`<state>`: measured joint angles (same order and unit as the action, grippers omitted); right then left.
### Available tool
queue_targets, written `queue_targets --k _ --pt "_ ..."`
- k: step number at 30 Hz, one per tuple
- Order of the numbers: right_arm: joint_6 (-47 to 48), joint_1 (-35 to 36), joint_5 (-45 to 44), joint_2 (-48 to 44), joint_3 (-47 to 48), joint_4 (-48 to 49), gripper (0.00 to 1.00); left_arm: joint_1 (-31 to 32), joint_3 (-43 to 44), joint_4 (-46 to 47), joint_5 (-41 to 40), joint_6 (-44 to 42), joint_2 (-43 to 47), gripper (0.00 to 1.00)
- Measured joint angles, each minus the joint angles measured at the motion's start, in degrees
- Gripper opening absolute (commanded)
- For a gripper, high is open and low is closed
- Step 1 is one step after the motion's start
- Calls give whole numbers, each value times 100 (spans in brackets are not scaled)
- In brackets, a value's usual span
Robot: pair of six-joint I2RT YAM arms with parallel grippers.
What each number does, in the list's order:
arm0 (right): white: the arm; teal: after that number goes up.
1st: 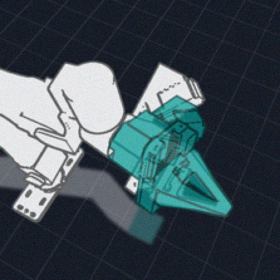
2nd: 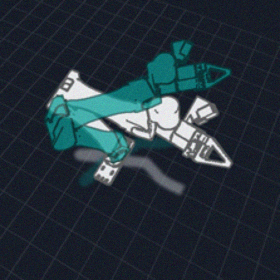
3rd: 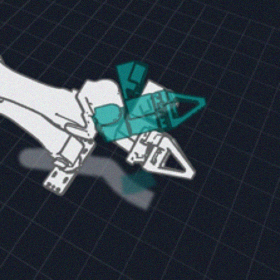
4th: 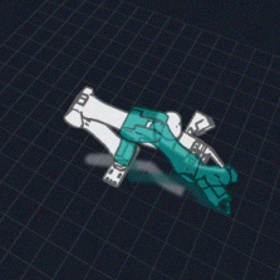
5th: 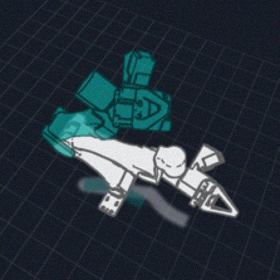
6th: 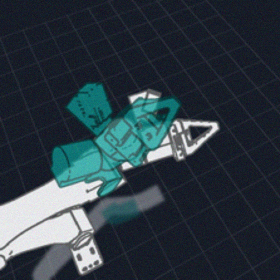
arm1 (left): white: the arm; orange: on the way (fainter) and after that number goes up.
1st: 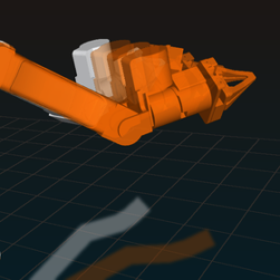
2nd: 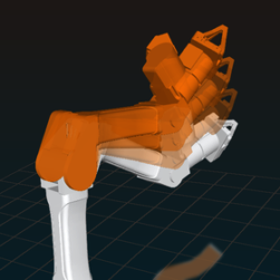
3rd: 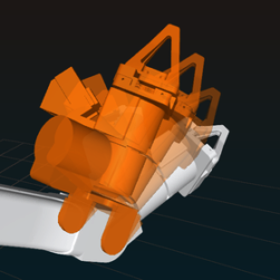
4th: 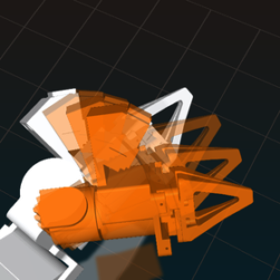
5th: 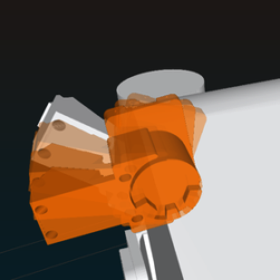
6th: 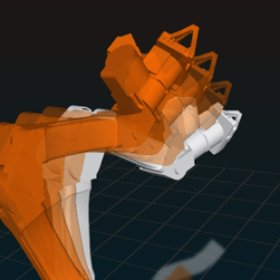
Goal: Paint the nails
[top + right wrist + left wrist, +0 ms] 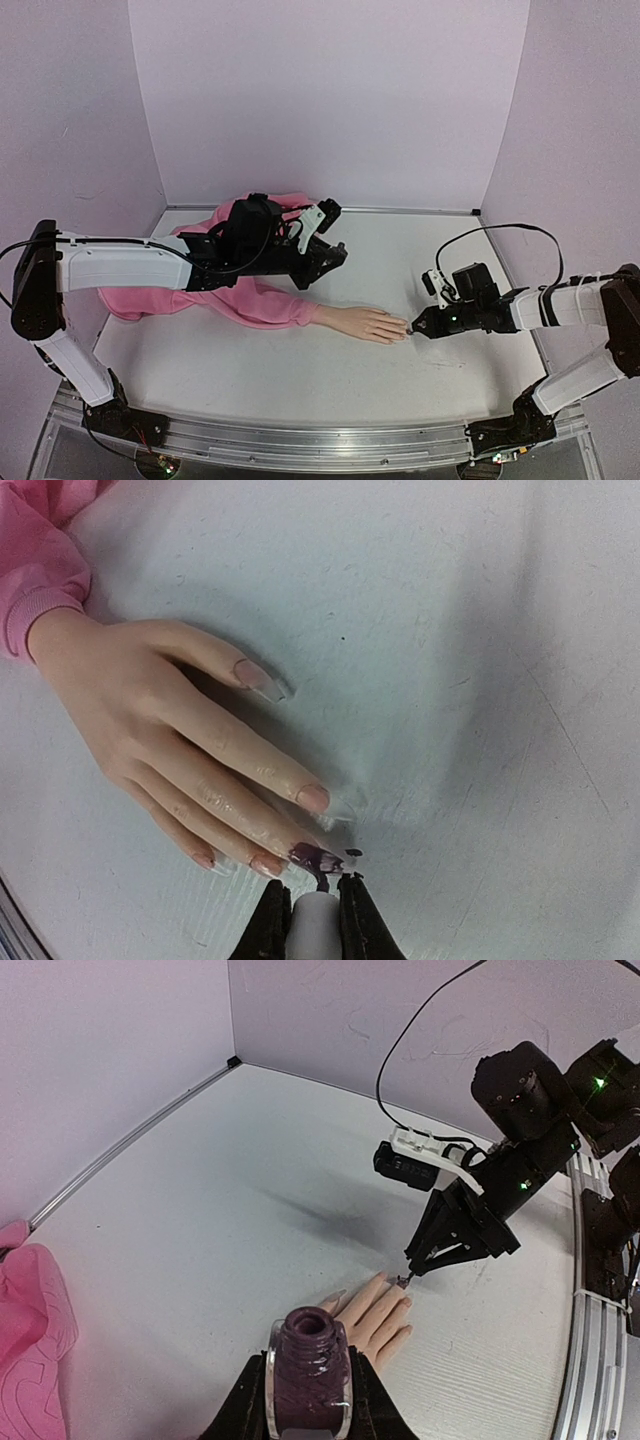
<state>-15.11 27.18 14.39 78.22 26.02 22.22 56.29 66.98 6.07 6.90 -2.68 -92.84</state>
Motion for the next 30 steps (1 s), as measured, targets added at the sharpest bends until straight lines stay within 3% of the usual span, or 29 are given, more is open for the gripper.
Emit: queue_targets --k 30 --pt "-122 2 -428 -240 46 -160 0 0 -9 -2 0 2 22 0"
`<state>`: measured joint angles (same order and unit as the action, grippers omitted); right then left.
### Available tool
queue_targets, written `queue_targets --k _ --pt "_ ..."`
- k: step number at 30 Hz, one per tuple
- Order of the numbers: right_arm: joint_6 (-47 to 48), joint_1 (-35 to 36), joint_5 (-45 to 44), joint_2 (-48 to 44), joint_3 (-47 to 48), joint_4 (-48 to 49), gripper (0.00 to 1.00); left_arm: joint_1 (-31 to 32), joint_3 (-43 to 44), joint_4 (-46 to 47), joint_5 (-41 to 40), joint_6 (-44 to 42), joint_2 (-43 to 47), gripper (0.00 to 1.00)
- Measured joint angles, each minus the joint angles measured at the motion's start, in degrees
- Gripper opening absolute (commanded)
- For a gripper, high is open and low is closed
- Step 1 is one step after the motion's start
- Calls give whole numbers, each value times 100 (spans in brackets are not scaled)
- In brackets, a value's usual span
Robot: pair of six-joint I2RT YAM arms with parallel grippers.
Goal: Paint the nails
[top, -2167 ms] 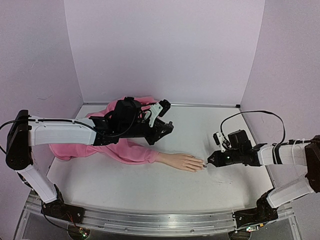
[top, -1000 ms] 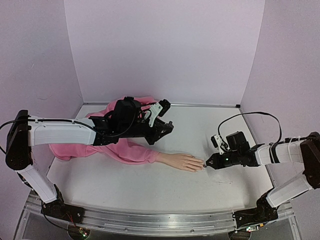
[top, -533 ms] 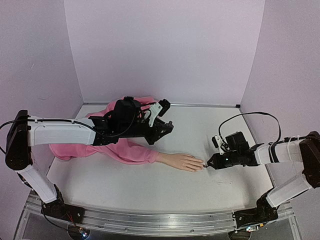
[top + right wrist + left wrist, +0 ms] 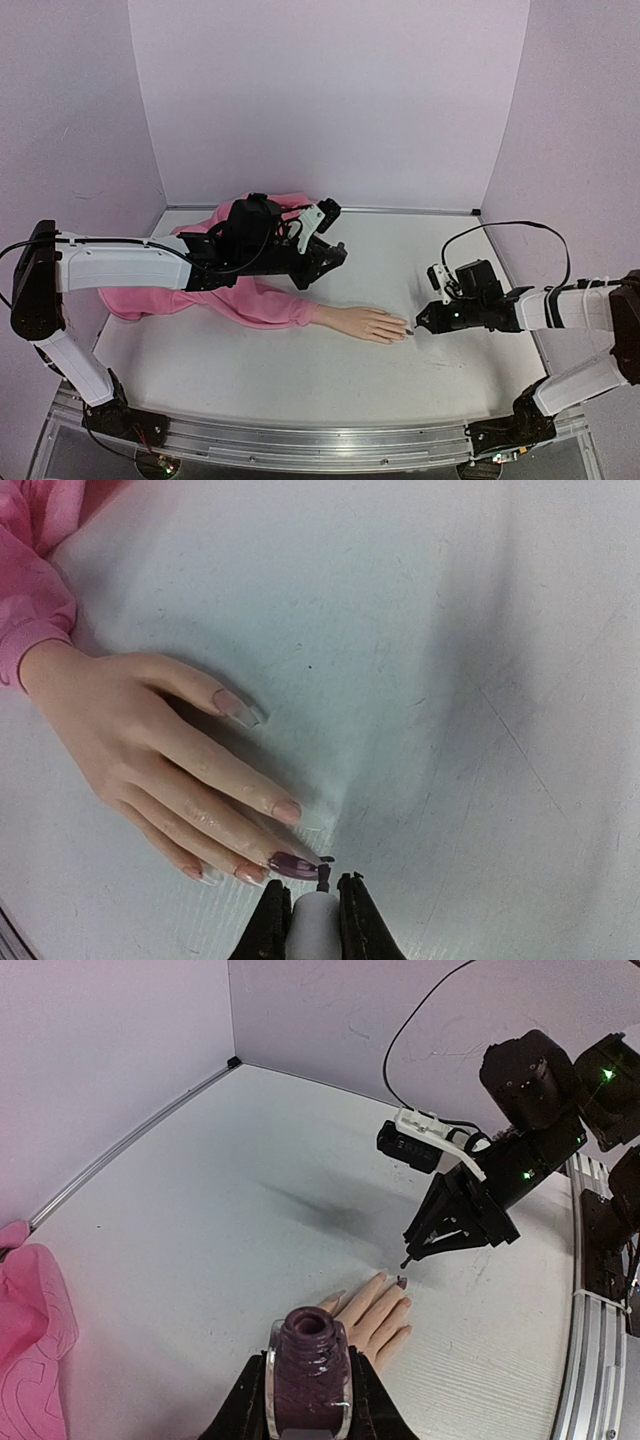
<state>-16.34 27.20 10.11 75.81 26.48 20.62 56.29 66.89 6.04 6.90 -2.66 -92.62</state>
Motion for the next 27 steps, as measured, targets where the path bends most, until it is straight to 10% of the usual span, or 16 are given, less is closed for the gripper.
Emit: queue_targets --k 27 --pt "63 0 404 260 -2 173 0 0 0 2 2 15 0 0"
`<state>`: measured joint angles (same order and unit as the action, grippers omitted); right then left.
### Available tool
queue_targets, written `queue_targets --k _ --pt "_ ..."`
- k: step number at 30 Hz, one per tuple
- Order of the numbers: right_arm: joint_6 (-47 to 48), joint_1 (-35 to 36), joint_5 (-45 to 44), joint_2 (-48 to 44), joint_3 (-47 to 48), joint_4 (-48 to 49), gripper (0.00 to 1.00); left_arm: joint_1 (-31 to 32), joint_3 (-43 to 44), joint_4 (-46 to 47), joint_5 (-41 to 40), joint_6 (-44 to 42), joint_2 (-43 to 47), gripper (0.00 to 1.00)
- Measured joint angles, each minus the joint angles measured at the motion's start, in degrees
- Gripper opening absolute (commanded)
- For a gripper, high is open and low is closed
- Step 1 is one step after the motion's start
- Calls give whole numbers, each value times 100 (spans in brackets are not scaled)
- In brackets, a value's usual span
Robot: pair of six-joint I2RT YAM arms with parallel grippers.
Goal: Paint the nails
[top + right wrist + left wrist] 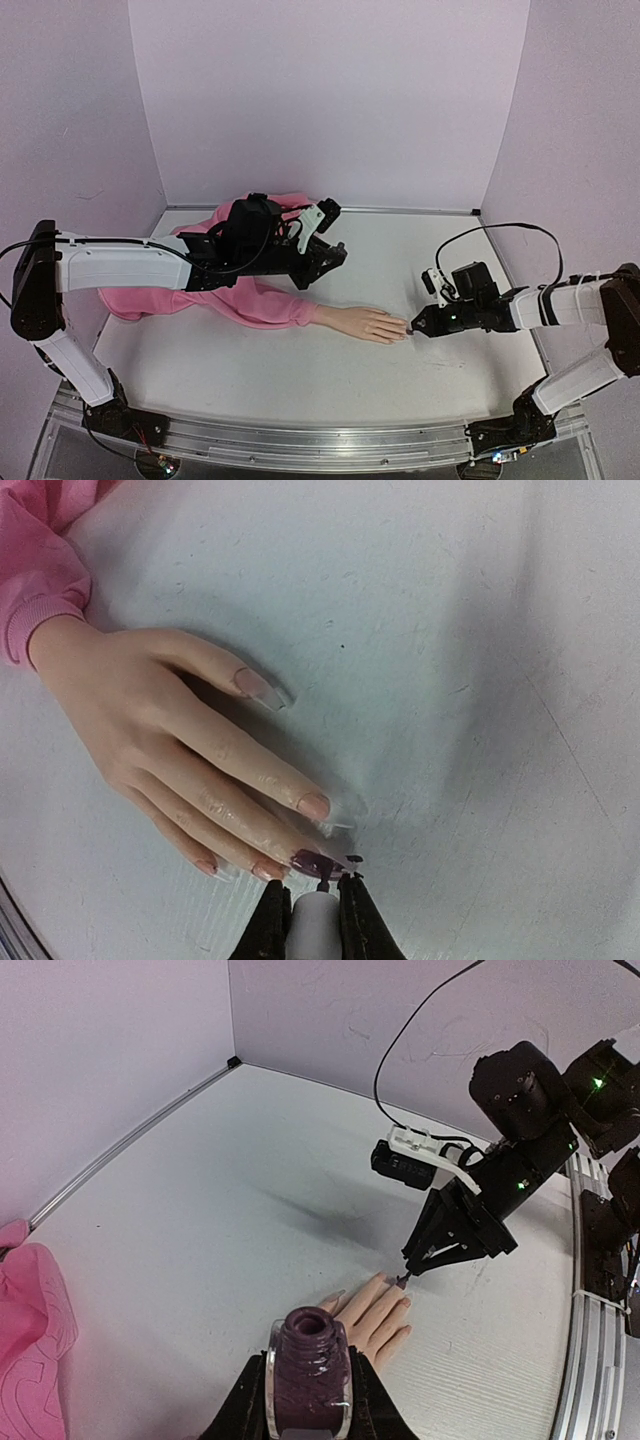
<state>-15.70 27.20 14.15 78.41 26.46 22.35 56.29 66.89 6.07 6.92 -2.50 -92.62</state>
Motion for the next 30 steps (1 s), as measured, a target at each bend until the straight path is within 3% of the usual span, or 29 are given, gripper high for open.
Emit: queue_targets --k 30 --pt "-52 0 -365 -195 -4 -144 0 0 -9 0 -2 0 0 0"
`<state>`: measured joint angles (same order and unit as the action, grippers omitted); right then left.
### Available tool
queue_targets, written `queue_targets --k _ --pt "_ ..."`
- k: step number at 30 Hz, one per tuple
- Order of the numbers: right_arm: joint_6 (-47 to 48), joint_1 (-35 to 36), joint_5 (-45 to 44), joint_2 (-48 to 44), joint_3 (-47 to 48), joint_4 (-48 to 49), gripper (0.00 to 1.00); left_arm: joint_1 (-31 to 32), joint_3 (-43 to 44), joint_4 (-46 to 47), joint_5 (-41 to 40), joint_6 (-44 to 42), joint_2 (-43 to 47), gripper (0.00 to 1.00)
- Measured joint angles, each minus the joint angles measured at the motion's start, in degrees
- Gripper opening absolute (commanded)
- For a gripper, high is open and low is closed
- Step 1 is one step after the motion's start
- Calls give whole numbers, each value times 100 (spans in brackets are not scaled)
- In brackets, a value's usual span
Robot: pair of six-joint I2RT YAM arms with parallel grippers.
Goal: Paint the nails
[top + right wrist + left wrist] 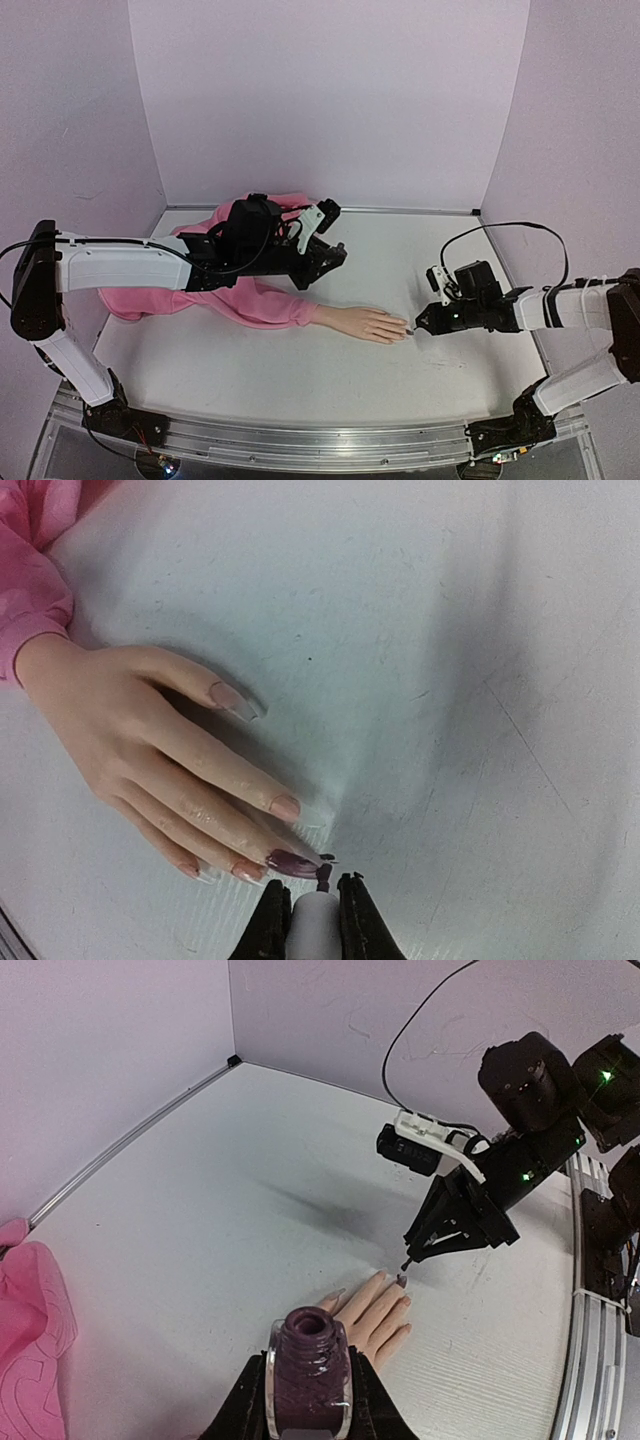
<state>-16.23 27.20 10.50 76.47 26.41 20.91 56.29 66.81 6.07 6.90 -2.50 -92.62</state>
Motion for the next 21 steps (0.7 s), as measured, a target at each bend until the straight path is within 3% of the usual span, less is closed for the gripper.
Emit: queue_targets --k 21 --pt "142 0 516 -26 -59 295 0 0 -20 0 0 4 7 0"
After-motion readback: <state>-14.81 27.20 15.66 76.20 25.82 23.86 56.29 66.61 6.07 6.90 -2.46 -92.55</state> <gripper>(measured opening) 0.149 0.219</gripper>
